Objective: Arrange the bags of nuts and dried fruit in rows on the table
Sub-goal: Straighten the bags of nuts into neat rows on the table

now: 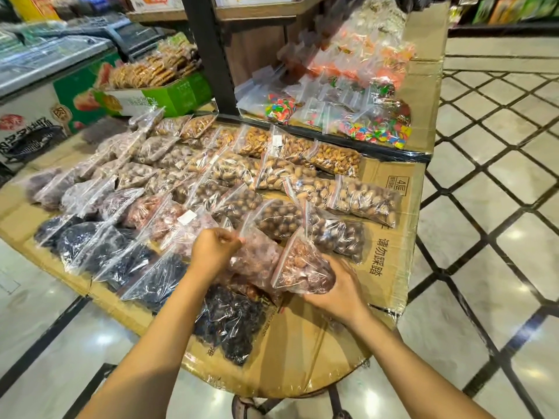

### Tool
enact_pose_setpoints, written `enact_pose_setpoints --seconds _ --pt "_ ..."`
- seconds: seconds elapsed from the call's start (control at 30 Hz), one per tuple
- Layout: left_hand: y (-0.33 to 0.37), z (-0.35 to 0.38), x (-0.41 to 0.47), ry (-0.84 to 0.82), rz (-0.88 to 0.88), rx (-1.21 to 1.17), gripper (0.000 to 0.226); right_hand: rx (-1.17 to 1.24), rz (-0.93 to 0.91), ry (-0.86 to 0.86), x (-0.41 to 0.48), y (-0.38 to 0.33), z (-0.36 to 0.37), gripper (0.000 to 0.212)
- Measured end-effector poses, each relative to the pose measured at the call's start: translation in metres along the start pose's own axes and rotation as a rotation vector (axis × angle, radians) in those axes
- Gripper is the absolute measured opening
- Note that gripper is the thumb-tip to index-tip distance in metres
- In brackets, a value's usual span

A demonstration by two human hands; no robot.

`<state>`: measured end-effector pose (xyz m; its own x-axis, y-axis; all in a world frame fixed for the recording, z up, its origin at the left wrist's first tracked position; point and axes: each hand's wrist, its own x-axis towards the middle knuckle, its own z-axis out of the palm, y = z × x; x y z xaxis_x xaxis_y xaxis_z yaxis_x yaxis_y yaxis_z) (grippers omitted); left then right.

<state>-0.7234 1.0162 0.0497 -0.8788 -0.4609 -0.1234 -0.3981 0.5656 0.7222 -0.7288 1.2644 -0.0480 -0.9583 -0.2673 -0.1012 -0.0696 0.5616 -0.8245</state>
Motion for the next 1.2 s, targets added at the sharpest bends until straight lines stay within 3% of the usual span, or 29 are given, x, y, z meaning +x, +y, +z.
enact_pose_setpoints --seconds 0.1,0.2,0.27,0.37,0.53,0.7,0.87,0.93,1.0,1.1,1.2 --pt "-0.008 0.000 -0.012 0.153 0.055 0.109 0.031 -0.281 -0.077 -0.170 -0.003 -0.012 0.003 0.127" --pt "-0.019 -0.004 -0.020 0.361 0.057 0.210 0.050 -0.419 -0.094 -0.213 0.001 -0.017 0.002 0.127" --pt "-0.025 -0.007 -0.014 0.270 -0.025 0.188 0.051 -0.356 -0.101 -0.204 0.005 -0.018 -0.002 0.119" --pt "-0.027 -0.008 -0.006 0.081 -0.098 0.016 0.032 -0.194 -0.112 -0.141 0.012 -0.019 -0.006 0.104" --pt "-0.028 -0.006 0.018 0.074 -0.031 0.156 0.023 -0.106 -0.181 0.057 0.011 -0.010 0.006 0.085" --pt "-0.038 -0.014 0.031 0.060 -0.139 -0.188 0.022 -0.119 0.045 -0.108 0.010 -0.005 0.011 0.108" --pt "-0.034 -0.027 0.045 -0.130 -0.083 -0.023 0.023 -0.065 0.075 -0.177 0.009 -0.012 0.007 0.126" --pt "-0.038 -0.037 0.046 -0.091 -0.049 -0.118 0.029 0.010 0.089 -0.199 0.011 -0.026 0.002 0.120" --pt "-0.048 -0.049 0.045 0.058 -0.037 -0.272 0.022 0.033 0.065 -0.141 0.018 -0.046 -0.002 0.119" --pt "-0.061 -0.070 0.046 0.295 0.009 -0.152 0.008 -0.054 -0.016 -0.128 0.038 -0.089 0.005 0.111" --pt "-0.077 -0.081 0.058 0.198 -0.055 -0.015 0.018 -0.134 -0.084 -0.210 0.065 -0.127 0.031 0.117"
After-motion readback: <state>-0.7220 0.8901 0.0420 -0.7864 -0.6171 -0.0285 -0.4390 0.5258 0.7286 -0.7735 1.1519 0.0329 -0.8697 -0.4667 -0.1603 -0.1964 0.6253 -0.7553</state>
